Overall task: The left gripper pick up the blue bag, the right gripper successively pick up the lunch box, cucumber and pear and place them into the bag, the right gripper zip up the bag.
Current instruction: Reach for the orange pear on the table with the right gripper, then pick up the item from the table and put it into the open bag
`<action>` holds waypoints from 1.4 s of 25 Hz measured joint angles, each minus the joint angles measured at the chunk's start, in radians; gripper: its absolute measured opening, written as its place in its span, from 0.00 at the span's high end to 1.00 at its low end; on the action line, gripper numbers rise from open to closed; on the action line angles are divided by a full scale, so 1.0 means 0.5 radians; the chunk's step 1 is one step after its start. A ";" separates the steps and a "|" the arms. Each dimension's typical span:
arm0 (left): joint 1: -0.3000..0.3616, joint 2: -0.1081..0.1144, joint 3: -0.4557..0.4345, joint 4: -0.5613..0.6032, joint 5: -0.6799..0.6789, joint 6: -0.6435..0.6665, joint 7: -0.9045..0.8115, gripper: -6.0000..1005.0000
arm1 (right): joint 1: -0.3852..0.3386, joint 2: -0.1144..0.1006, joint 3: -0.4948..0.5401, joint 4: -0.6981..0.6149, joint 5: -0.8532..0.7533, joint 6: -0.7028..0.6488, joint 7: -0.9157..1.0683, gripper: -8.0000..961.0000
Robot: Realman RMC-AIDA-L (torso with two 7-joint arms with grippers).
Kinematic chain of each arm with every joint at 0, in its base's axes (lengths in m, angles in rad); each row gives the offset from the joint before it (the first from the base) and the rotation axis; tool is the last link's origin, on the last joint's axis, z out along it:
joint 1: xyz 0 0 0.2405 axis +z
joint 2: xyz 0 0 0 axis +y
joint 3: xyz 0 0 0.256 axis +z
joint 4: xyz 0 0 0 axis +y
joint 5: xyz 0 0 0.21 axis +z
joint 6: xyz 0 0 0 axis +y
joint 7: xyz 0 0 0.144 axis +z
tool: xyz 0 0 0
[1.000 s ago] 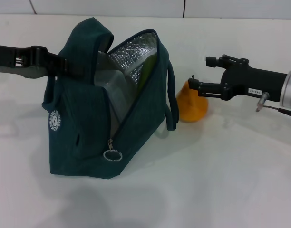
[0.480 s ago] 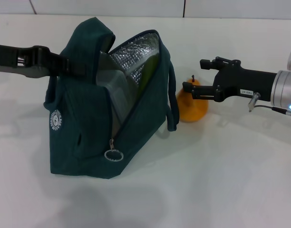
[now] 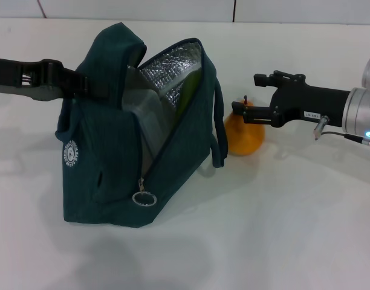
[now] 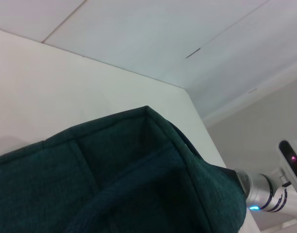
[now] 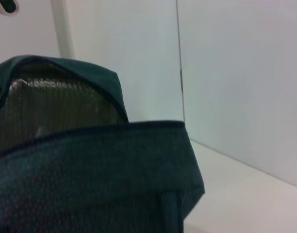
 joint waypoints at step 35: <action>-0.005 0.002 0.001 0.000 0.000 0.000 0.009 0.96 | -0.100 -0.016 0.011 -0.201 -0.034 -0.020 -0.008 0.95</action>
